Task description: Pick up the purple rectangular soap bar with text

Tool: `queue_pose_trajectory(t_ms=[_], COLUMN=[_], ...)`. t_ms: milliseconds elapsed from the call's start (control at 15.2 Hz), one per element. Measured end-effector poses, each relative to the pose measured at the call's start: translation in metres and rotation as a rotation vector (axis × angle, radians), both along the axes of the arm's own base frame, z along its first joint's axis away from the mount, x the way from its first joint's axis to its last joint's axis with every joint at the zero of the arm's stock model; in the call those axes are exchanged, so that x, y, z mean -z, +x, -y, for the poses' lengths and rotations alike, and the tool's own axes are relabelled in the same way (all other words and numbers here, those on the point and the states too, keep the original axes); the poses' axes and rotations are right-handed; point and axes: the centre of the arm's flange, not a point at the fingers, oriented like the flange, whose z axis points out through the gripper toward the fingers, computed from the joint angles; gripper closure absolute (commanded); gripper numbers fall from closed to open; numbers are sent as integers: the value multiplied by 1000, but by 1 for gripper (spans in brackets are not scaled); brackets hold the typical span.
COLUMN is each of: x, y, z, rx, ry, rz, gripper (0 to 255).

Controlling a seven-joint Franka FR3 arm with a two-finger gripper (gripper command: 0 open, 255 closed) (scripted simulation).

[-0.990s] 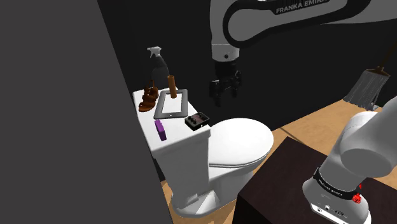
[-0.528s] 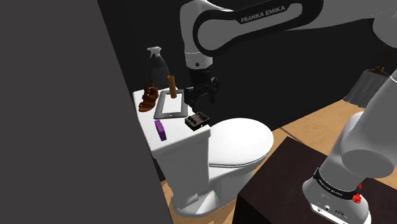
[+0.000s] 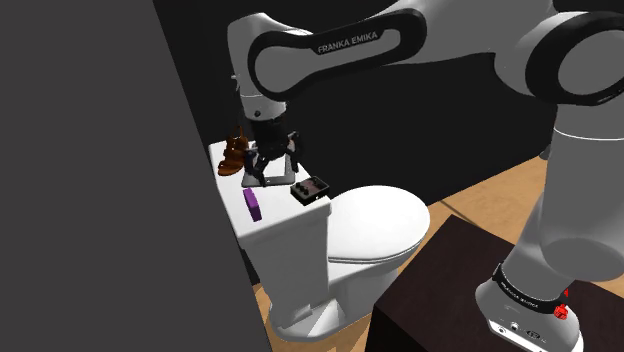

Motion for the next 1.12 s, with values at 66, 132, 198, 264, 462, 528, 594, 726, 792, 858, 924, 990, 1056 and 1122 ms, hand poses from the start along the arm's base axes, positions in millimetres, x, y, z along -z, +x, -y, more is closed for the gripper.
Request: queue_pose_trajectory(t_ms=[66, 132, 198, 264, 462, 528, 594, 726, 792, 858, 924, 990, 1056, 1122], x=[5, 8, 10, 11, 21, 25, 25, 30, 35, 39, 47, 51, 53, 56], y=[6, 16, 25, 34, 52, 55, 55, 58, 59, 59, 58, 58, 58, 57], z=[-10, -18, -29, -42, -64, -66, -66, -65, -65, -65, -64, -66, -67, -67], rx=[3, 6, 10, 14, 23, 24, 25, 26, 29, 30, 30, 28, 28, 27], ry=[1, 1, 2, 2, 3, 3, 3, 3, 4, 5, 5, 6, 6, 4], rz=[0, -1, -2, -2, -5, -4, -2, 0, 4, 7, 6, 3, 2, -1], gripper=[0, 0, 0, 0, 0, 0, 0, 0, 0, 0, 0, 255, 255, 255])
